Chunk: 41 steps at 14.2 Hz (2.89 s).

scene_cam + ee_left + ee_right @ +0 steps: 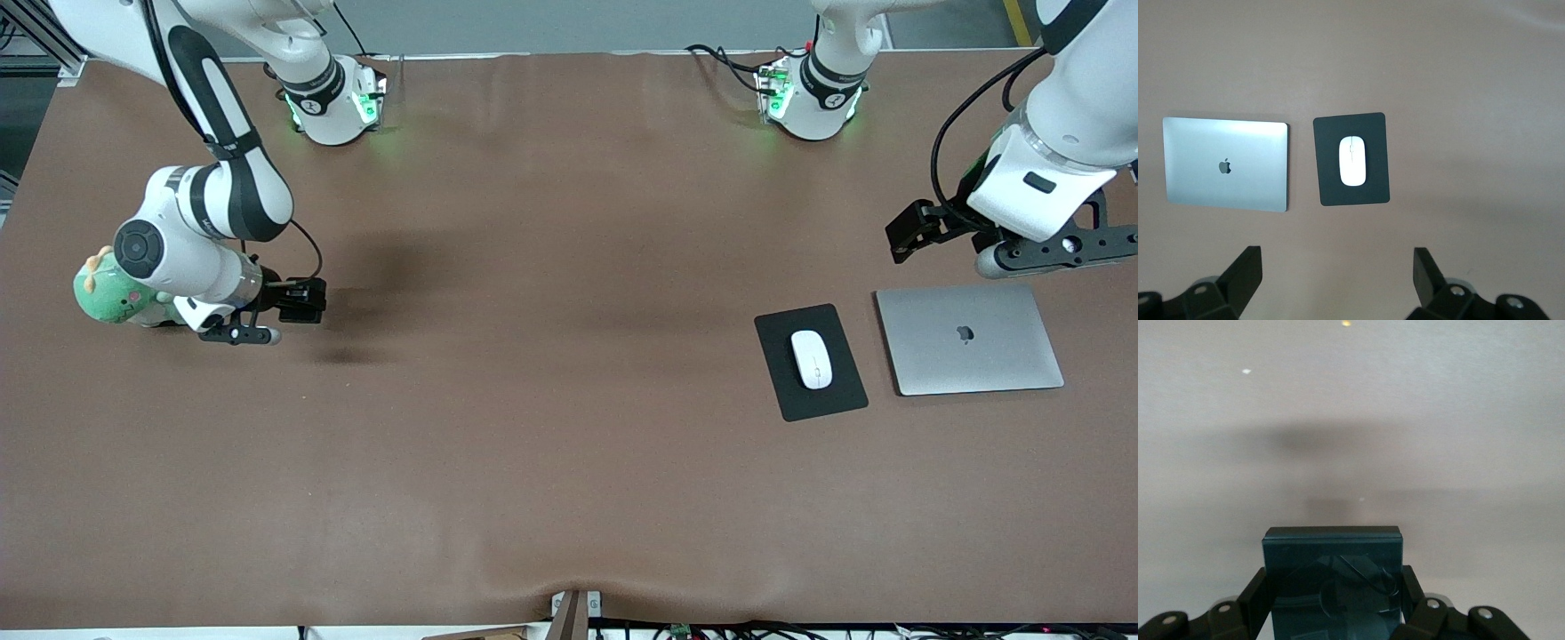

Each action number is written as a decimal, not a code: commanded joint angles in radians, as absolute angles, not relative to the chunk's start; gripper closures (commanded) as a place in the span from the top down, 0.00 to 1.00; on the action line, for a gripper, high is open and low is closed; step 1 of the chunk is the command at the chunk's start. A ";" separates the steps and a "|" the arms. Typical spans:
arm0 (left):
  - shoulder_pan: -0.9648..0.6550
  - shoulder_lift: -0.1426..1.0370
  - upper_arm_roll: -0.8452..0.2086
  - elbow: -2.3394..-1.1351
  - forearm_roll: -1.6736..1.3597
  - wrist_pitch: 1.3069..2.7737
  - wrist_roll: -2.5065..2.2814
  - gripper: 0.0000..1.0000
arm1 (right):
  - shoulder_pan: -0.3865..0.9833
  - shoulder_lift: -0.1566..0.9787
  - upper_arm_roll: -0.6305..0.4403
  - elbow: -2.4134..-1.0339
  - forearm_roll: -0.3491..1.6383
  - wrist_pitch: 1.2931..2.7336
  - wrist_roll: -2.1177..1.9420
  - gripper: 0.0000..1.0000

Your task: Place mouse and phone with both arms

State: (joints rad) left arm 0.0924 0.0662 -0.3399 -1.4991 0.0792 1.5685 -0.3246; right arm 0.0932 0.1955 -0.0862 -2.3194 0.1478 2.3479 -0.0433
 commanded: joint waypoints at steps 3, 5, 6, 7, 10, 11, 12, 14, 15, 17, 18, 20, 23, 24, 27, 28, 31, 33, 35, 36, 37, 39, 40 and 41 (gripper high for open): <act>0.042 0.020 -0.226 -1.508 0.046 1.552 -0.207 1.00 | -0.018 0.163 -0.072 -2.428 0.123 2.450 -0.175 0.00; -0.004 0.005 -0.155 -1.519 0.034 1.549 -0.173 1.00 | -0.034 0.179 -0.072 -2.457 0.120 2.503 -0.193 0.00; -0.015 0.000 -0.144 -1.522 0.034 1.539 -0.170 1.00 | -0.038 0.190 -0.072 -2.467 0.120 2.525 -0.193 0.00; -0.018 -0.003 -0.144 -1.522 0.034 1.529 -0.172 1.00 | -0.040 0.205 -0.072 -2.473 0.120 2.548 -0.193 0.00; -0.015 -0.037 -0.144 -1.558 0.017 1.525 -0.172 1.00 | -0.044 0.244 -0.072 -2.476 0.120 2.580 -0.204 0.00; -0.014 -0.044 -0.144 -1.566 0.017 1.525 -0.172 1.00 | -0.044 0.250 -0.072 -2.474 0.120 2.580 -0.212 0.00; -0.012 -0.046 -0.144 -1.566 0.014 1.523 -0.173 1.00 | -0.044 0.255 -0.072 -2.474 0.120 2.580 -0.216 0.00; -0.006 -0.049 -0.138 -1.566 0.008 1.516 -0.172 1.00 | -0.044 0.265 -0.072 -2.473 0.118 2.580 -0.218 0.00; -0.005 -0.048 -0.138 -1.566 0.006 1.516 -0.172 1.00 | -0.046 0.271 -0.074 -2.473 0.118 2.580 -0.218 0.10; 0.006 -0.040 -0.138 -1.563 0.005 1.516 -0.172 1.00 | -0.049 0.276 -0.072 -2.471 0.118 2.579 -0.219 0.54; 0.006 -0.038 -0.138 -1.563 0.005 1.519 -0.170 1.00 | -0.048 0.276 -0.072 -2.470 0.118 2.579 -0.218 0.97; 0.006 -0.026 -0.138 -1.562 0.005 1.525 -0.170 1.00 | -0.051 0.273 -0.072 -2.464 0.118 2.562 -0.218 1.00; 0.006 -0.008 -0.138 -1.559 0.006 1.539 -0.170 1.00 | -0.055 0.262 -0.072 -2.427 0.118 2.498 -0.216 1.00; 0.006 -0.006 -0.140 -1.559 0.006 1.540 -0.172 1.00 | -0.057 0.259 -0.074 -2.398 0.118 2.447 -0.216 1.00; 0.005 -0.003 -0.140 -1.559 0.006 1.542 -0.172 1.00 | -0.069 0.233 -0.078 -2.347 0.118 2.385 -0.219 1.00; 0.005 0.000 -0.140 -1.559 0.006 1.545 -0.172 1.00 | -0.069 0.224 -0.077 -2.336 0.118 2.385 -0.219 1.00; 0.003 0.003 -0.140 -1.557 0.006 1.549 -0.172 1.00 | -0.067 0.213 -0.075 -2.266 0.118 2.346 -0.218 1.00; 0.003 0.006 -0.140 -1.559 0.008 1.549 -0.172 1.00 | -0.069 0.222 -0.075 -2.147 0.120 2.225 -0.212 1.00; 0.003 0.006 -0.140 -1.557 0.008 1.549 -0.172 1.00 | -0.086 0.222 -0.077 -2.038 0.120 2.044 -0.215 1.00; 0.003 0.006 -0.140 -1.557 0.008 1.549 -0.172 1.00 | -0.098 0.222 -0.077 -1.995 0.120 2.001 -0.218 1.00; 0.003 0.006 -0.140 -1.555 0.008 1.551 -0.172 1.00 | -0.097 0.222 -0.078 -1.961 0.117 1.956 -0.210 1.00; 0.003 0.006 -0.140 -1.554 0.008 1.560 -0.172 1.00 | -0.101 0.222 -0.081 -1.893 0.114 1.877 -0.201 1.00; 0.003 0.006 -0.140 -1.554 0.008 1.562 -0.173 1.00 | -0.115 0.222 -0.089 -1.853 0.114 1.823 -0.201 1.00; 0.003 0.006 -0.140 -1.554 0.008 1.562 -0.172 1.00 | -0.118 0.222 -0.090 -1.803 0.114 1.766 -0.202 1.00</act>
State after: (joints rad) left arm 0.0019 0.0093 -0.1432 -1.5538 0.0328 1.5498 -0.1836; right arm -0.0929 0.2189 -0.0949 -1.8888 0.1296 1.8601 -0.2056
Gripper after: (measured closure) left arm 0.000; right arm 0.000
